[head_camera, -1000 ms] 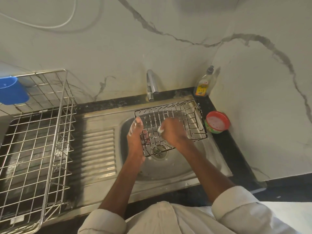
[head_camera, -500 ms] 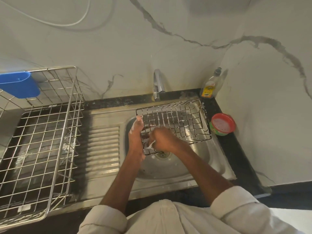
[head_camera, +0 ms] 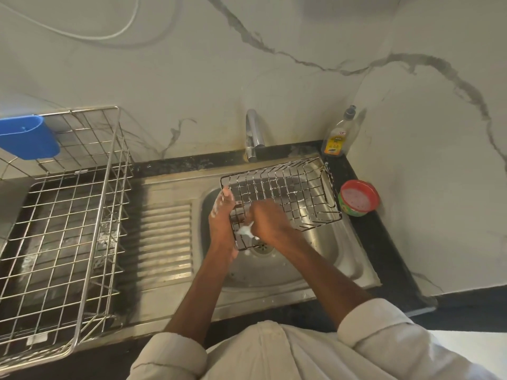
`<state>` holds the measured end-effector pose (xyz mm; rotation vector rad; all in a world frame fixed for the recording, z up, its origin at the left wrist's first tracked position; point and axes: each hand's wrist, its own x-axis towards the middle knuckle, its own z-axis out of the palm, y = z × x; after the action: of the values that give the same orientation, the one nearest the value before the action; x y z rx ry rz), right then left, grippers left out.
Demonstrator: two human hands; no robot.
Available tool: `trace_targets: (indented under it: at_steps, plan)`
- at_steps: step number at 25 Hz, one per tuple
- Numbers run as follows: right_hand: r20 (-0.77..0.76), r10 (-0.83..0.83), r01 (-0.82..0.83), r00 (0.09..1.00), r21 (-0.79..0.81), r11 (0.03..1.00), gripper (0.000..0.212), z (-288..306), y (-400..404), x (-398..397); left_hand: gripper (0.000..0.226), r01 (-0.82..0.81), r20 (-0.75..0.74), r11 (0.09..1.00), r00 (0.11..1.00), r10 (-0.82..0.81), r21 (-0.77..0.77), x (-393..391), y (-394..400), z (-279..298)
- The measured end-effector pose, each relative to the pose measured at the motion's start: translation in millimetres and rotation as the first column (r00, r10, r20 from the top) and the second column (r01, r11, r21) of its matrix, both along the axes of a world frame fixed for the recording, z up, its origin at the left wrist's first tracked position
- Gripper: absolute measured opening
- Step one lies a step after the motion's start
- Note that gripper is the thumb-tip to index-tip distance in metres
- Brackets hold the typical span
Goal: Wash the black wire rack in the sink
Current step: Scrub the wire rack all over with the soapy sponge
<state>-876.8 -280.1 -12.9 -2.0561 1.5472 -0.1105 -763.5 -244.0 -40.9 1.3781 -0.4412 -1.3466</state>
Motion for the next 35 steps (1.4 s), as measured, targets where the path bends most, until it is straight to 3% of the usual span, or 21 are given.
trace_targets:
  at_steps: [2, 4, 7, 9, 11, 13, 14, 16, 18, 20, 22, 26, 28, 32, 33, 35]
  plan:
    - [-0.121, -0.121, 0.109, 0.985, -0.096, 0.989, 0.021, 7.4, -11.9, -21.1, 0.095, -0.050, 0.006, 0.999, 0.999, 0.050, -0.020, 3.2, 3.2, 10.7]
    - [-0.286, -0.290, 0.225, 0.913, -0.239, 0.945, 0.016, 14.4, -21.9, -53.0, 0.108, -0.071, 0.003, 0.996, 0.997, 0.071, -0.055, 5.9, 4.6, 16.2]
    - [-0.304, -0.481, 0.394, 0.822, -0.307, 0.866, 0.013, 10.9, -24.0, -69.4, 0.117, -0.069, 0.022, 0.994, 0.997, 0.071, -0.081, 3.2, 5.2, 25.7]
    - [-0.226, -0.367, 0.317, 0.902, -0.230, 0.920, 0.010, 5.5, -15.5, -45.0, 0.104, -0.052, 0.041, 0.996, 0.998, 0.055, -0.074, -3.7, 4.4, 35.7]
    - [-0.084, -0.138, 0.127, 0.987, -0.123, 0.984, 0.016, 0.9, -4.4, -17.8, 0.079, -0.054, 0.063, 0.996, 0.996, 0.058, -0.075, -8.9, -0.2, 36.6]
    - [0.006, -0.064, 0.064, 0.998, -0.073, 0.995, 0.026, -0.8, -3.8, -13.2, 0.067, -0.063, 0.086, 0.995, 0.994, 0.069, -0.071, -8.0, -0.2, 38.1]
    - [-0.036, -0.111, 0.107, 0.993, -0.102, 0.989, 0.025, -0.5, -9.7, -22.1, 0.077, -0.077, 0.080, 0.994, 0.993, 0.083, -0.082, -5.8, 0.3, 40.0]
    - [-0.193, -0.301, 0.252, 0.934, -0.241, 0.937, 0.018, 5.6, -21.1, -49.6, 0.119, -0.114, 0.084, 0.990, 0.989, 0.121, -0.083, -0.2, 2.6, 38.7]
    - [-0.219, -0.469, 0.366, 0.856, -0.385, 0.847, 0.017, 14.0, -31.5, -71.1, 0.141, -0.133, 0.066, 0.989, 0.988, 0.138, -0.066, 1.1, 6.8, 35.2]
    - [-0.140, -0.500, 0.396, 0.855, -0.447, 0.802, 0.022, 23.4, -40.4, -68.3, 0.132, -0.085, 0.059, 0.994, 0.994, 0.088, -0.062, -4.3, 12.6, 40.0]
    - [-0.112, -0.507, 0.415, 0.854, -0.442, 0.795, 0.026, 28.2, -43.8, -60.5, 0.108, -0.054, 0.072, 0.995, 0.996, 0.060, -0.081, -8.8, 15.5, 42.2]
    - [-0.200, -0.507, 0.436, 0.839, -0.312, 0.844, 0.022, 14.2, -16.5, -66.8, 0.088, -0.094, 0.093, 0.991, 0.990, 0.103, -0.096, -4.4, 10.0, 38.9]
    - [-0.132, -0.474, 0.430, 0.871, -0.263, 0.863, 0.024, 10.3, -6.2, -67.9, 0.087, -0.099, 0.107, 0.990, 0.988, 0.110, -0.105, -2.3, 9.5, 36.7]
    - [0.193, -0.517, 0.550, 0.834, -0.217, 0.806, 0.037, 19.9, -12.2, -35.1, 0.121, -0.114, 0.078, 0.989, 0.989, 0.122, -0.098, -4.9, 12.5, 32.2]
    - [0.257, -0.456, 0.506, 0.852, -0.179, 0.844, 0.036, 21.9, -7.3, -20.8, 0.120, -0.101, 0.087, 0.990, 0.990, 0.110, -0.099, -5.9, 12.4, 32.9]
    - [0.343, -0.201, 0.247, 0.918, -0.095, 0.964, 0.030, 21.1, 9.3, 4.3, 0.114, -0.097, 0.081, 0.990, 0.991, 0.106, -0.107, -7.6, 11.9, 33.9]
